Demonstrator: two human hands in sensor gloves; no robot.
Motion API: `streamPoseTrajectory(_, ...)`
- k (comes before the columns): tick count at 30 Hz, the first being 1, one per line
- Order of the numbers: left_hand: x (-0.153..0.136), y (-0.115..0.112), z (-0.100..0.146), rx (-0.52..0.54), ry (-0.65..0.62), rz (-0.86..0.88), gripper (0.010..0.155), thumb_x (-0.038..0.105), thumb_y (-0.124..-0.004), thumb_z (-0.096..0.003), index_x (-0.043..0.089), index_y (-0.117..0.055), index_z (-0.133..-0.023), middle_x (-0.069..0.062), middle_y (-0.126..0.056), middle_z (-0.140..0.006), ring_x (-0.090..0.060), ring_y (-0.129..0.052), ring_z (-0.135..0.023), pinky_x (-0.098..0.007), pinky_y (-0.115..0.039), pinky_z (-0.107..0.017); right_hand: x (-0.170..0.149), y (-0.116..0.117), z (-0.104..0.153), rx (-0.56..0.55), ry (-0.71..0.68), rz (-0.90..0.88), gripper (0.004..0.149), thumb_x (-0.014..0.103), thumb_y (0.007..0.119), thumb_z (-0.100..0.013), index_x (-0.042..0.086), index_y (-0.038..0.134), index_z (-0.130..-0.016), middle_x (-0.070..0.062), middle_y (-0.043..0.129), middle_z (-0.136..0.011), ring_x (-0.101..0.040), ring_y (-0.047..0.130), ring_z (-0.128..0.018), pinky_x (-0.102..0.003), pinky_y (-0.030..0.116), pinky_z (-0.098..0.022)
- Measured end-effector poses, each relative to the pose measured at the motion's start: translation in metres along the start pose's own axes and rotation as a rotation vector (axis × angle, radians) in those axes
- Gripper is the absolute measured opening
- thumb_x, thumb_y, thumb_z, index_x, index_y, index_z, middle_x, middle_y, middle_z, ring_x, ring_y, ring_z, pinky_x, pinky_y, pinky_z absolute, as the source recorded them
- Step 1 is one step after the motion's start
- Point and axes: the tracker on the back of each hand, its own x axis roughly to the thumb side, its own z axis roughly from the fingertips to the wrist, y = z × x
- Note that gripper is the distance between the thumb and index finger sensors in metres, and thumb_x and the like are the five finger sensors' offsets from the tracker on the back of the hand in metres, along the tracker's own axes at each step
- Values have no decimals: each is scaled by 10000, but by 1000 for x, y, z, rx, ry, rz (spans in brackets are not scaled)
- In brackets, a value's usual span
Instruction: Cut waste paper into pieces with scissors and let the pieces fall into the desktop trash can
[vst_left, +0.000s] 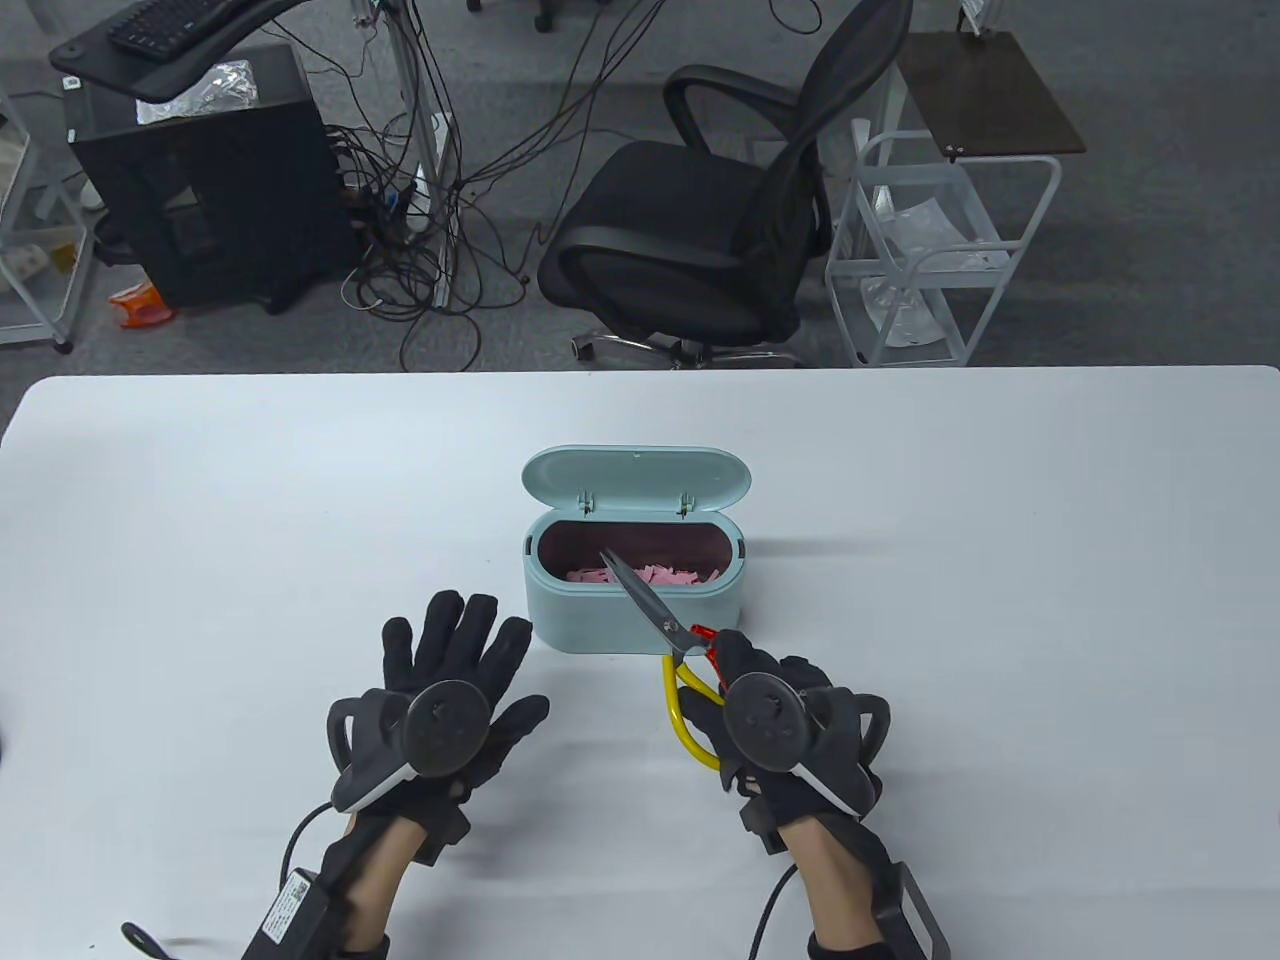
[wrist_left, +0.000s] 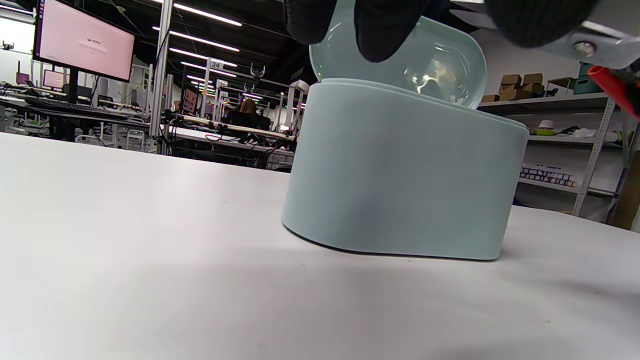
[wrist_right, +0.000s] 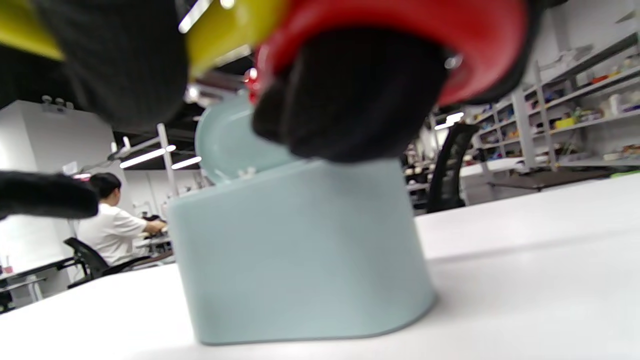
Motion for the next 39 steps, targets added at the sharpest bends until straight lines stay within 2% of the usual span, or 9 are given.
streamPoseTrajectory(8,0,0,-2,-9,13,3,776,674,-639,-461,309,-546,-1139,-55,-451,-1258,-402,-303,-1161,-697,-259,-752,-28,-23,3,-114,132,106,683,582,861,-329,161,769,-859,64,1021,-547,-148,1055,-233,-484,816,-558)
streamPoseTrajectory(15,-4,-1,-3,-19,32,11,762,666,-641,-465,306,-566,-1132,-57,-477,-1251,-407,-324,-1157,-696,-269,-753,-64,-27,3,-130,346,166,689,571,854,-337,144,765,-870,53,1015,-571,-162,1057,-259,-487,811,-553)
streamPoseTrajectory(17,-5,0,-4,-23,46,8,762,663,-642,-466,302,-566,-1133,-60,-485,-1250,-412,-314,-1156,-699,-254,-749,-74,-23,2,-86,413,173,697,564,849,-342,117,759,-869,43,1013,-571,-164,1058,-259,-489,808,-550)
streamPoseTrajectory(23,-7,1,-5,-24,56,10,766,661,-642,-466,289,-567,-1132,-73,-488,-1247,-417,-316,-1155,-700,-255,-748,-96,3,-2,172,549,264,717,564,846,-339,92,743,-869,36,1006,-581,-151,1059,-267,-476,803,-557)
streamPoseTrajectory(34,-6,0,-5,-46,57,6,764,659,-640,-468,285,-571,-1130,-76,-493,-1244,-418,-322,-1153,-699,-260,-749,-102,40,-7,310,561,397,721,581,861,-316,113,763,-855,51,1023,-573,-134,1075,-240,-449,841,-518)
streamPoseTrajectory(39,-6,0,-5,-51,60,6,764,658,-641,-468,283,-573,-1130,-76,-497,-1243,-416,-325,-1153,-699,-262,-749,-99,50,-7,353,552,449,717,580,844,-328,114,750,-865,53,1015,-589,-130,1074,-251,-451,841,-519)
